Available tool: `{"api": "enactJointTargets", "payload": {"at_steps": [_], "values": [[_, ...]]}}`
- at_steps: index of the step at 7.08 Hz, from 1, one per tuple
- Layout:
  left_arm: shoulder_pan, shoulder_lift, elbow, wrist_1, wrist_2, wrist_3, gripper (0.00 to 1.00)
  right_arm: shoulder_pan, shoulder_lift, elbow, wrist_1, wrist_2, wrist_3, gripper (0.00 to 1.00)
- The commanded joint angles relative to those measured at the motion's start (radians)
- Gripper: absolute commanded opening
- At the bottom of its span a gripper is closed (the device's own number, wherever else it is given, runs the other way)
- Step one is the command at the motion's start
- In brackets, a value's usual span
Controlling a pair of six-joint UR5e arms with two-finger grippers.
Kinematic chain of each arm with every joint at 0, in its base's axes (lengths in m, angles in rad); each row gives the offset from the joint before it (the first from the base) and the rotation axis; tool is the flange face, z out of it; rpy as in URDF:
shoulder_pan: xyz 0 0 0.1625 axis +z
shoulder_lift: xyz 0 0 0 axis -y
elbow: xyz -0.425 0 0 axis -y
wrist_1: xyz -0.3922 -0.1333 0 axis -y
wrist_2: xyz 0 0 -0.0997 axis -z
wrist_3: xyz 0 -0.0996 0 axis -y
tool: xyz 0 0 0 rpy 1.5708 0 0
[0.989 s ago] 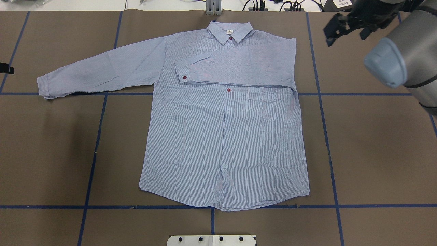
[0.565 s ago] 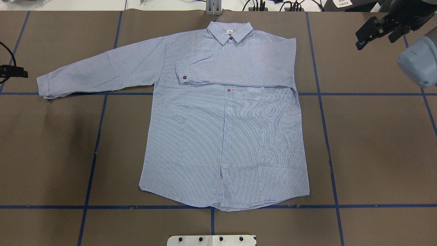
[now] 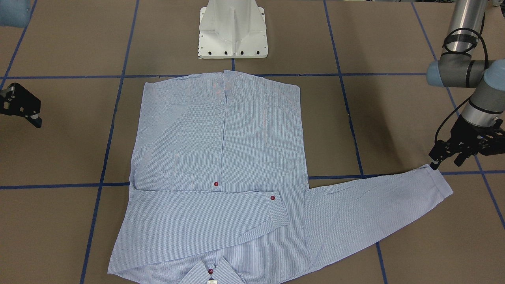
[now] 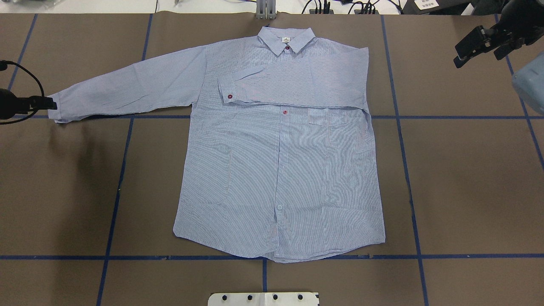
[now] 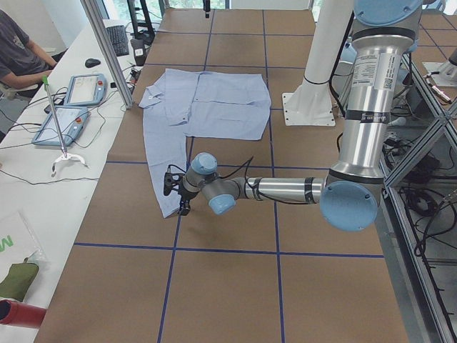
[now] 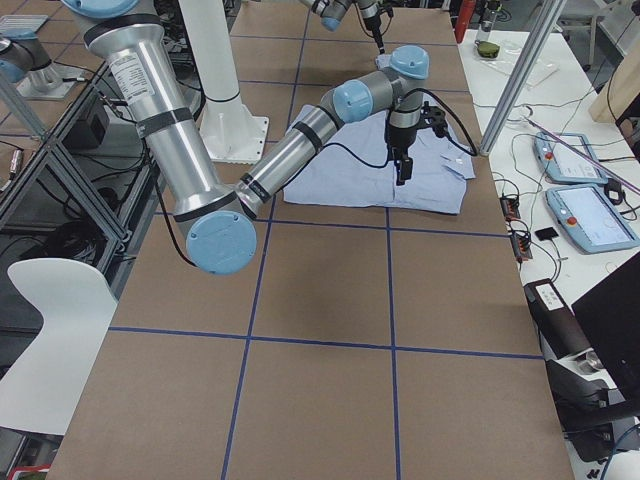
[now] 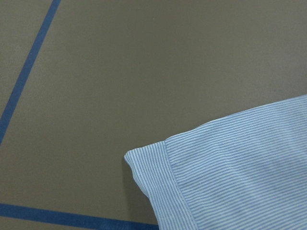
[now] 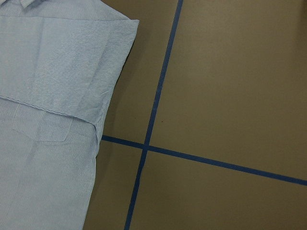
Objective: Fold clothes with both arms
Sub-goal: 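Release the sleeve near the collar and withdraw the right gripper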
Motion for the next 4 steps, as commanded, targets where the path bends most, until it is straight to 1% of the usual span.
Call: {"api": "enactJointTargets", "payload": {"at_steps": [1, 3, 4], "values": [[0.001, -0.029, 0.033, -0.002, 0.0, -0.039, 0.7, -0.001, 0.0, -0.001, 0.002, -0.001, 0.0, 1.0], [0.002, -0.049, 0.06, -0.001, 0.0, -0.041, 0.63, -0.001, 0.002, 0.0, 0.002, -0.001, 0.002, 1.0], [0.002, -0.054, 0.067, -0.001, 0.0, -0.044, 0.56, -0.001, 0.002, 0.0, 0.002, -0.001, 0.002, 1.0]]}}
